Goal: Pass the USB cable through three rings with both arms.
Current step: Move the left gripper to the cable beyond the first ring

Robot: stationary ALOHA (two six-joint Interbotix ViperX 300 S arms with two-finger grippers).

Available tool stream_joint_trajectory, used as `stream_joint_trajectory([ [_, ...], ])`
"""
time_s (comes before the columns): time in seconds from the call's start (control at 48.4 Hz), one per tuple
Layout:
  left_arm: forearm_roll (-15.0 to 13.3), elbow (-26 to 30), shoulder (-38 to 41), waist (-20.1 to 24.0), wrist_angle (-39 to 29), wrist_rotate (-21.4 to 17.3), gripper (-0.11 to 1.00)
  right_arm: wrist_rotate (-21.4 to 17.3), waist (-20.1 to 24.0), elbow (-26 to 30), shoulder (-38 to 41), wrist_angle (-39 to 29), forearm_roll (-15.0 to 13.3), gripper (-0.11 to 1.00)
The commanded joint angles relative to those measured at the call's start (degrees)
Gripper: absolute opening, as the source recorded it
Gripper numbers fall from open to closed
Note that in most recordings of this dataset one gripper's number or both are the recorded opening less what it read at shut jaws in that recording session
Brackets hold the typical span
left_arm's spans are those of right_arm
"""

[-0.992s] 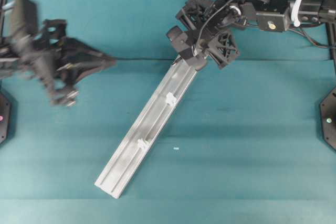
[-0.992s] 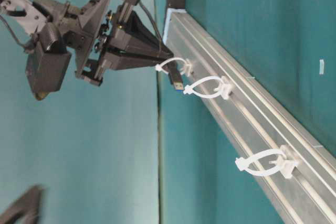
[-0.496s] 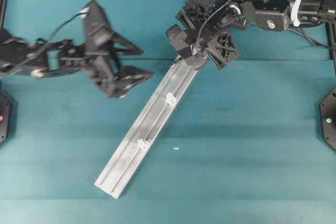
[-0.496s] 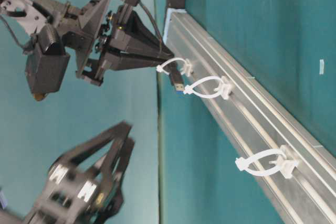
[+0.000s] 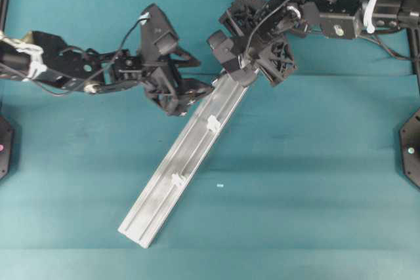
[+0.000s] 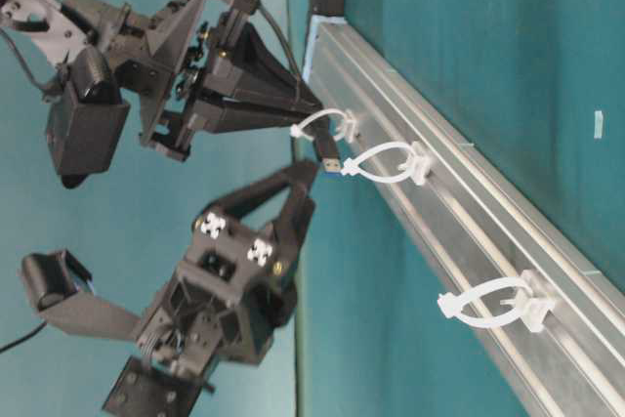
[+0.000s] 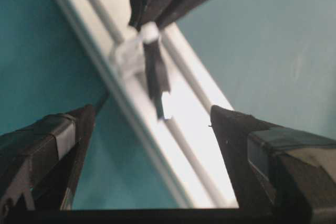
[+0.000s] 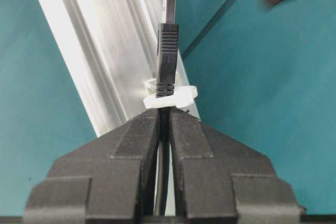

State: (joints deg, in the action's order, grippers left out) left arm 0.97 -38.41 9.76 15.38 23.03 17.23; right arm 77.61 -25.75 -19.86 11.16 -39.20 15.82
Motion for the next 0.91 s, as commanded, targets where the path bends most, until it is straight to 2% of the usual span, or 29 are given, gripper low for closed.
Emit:
stream_joint_trajectory([
  [0.0, 0.1, 1.6, 0.5, 0.0, 1.8, 0.1, 0.95, 0.4, 0.3, 0.3, -0.1, 0.4, 0.4, 0.08],
  [0.599, 0.1, 4.0, 4.4, 0.0, 2.1, 0.4, 0.94, 0.4, 0.2, 0.4, -0.1, 0.9, 0.5, 0.08],
  [0.888, 0.1, 5.9, 6.3, 0.0, 2.1, 0.4, 0.87, 0.4, 0.3, 0.3, -0.1, 0.9, 0.5, 0.08],
])
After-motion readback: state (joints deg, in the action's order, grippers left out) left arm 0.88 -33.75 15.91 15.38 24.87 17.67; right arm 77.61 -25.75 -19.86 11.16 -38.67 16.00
